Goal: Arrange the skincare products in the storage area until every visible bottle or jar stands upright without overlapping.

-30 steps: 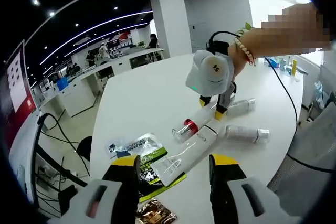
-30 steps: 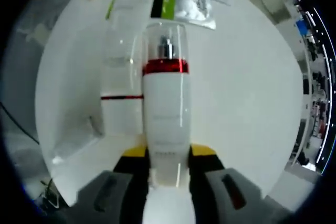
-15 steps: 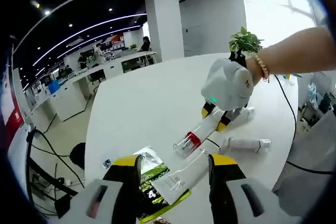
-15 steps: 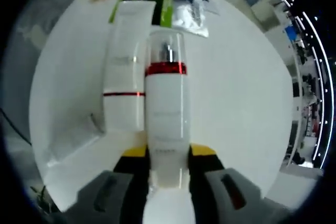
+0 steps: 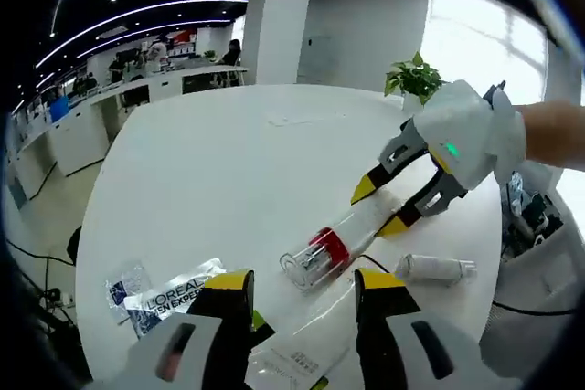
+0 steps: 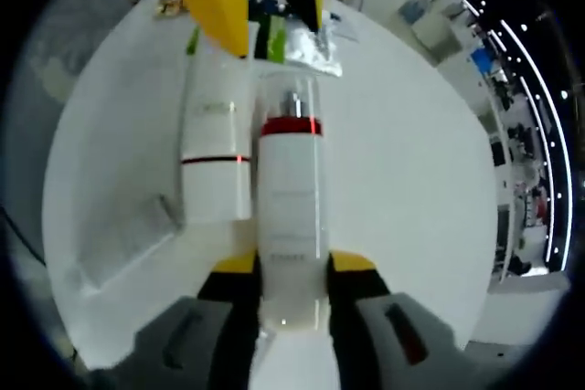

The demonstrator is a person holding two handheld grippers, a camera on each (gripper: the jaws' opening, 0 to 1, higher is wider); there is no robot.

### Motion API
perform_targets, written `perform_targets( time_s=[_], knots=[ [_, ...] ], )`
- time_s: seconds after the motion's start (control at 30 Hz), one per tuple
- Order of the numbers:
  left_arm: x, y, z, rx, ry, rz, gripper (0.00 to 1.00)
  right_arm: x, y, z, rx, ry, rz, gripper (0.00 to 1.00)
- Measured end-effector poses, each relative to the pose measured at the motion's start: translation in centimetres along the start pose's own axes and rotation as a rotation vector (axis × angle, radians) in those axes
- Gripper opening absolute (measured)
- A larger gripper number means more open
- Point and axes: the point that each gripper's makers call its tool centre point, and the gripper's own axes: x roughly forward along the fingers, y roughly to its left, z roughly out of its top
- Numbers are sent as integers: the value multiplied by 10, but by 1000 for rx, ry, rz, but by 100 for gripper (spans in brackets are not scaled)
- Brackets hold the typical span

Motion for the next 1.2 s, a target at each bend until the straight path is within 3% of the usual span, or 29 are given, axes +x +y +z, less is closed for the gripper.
perform_targets(
  time_s=[0.2, 0.3, 0.4, 0.5, 0.7, 0.9, 1.2],
  knots=[
    [18, 7, 2, 50, 14, -29, 45, -1, -1, -1, 31, -57, -11, 26],
    [24, 8, -1, 131, 36, -49, 43, 0, 0, 0, 28, -53, 4, 26],
    [32, 1, -8, 177, 67, -127, 40, 1, -1, 1, 25, -49, 26, 26],
    [37, 2, -11, 194, 74, -136, 40, 1, -1, 1, 23, -48, 51, 26],
    [46, -8, -12, 239, 82, -227, 36, 3, 1, 2, -9, -25, 101, 27],
    [52, -1, -18, 368, 96, -198, 30, 4, 1, 1, 40, -26, 131, 27],
    [53, 2, -18, 363, 104, -205, 27, 10, -6, 2, 114, -1, 229, 28]
  ],
)
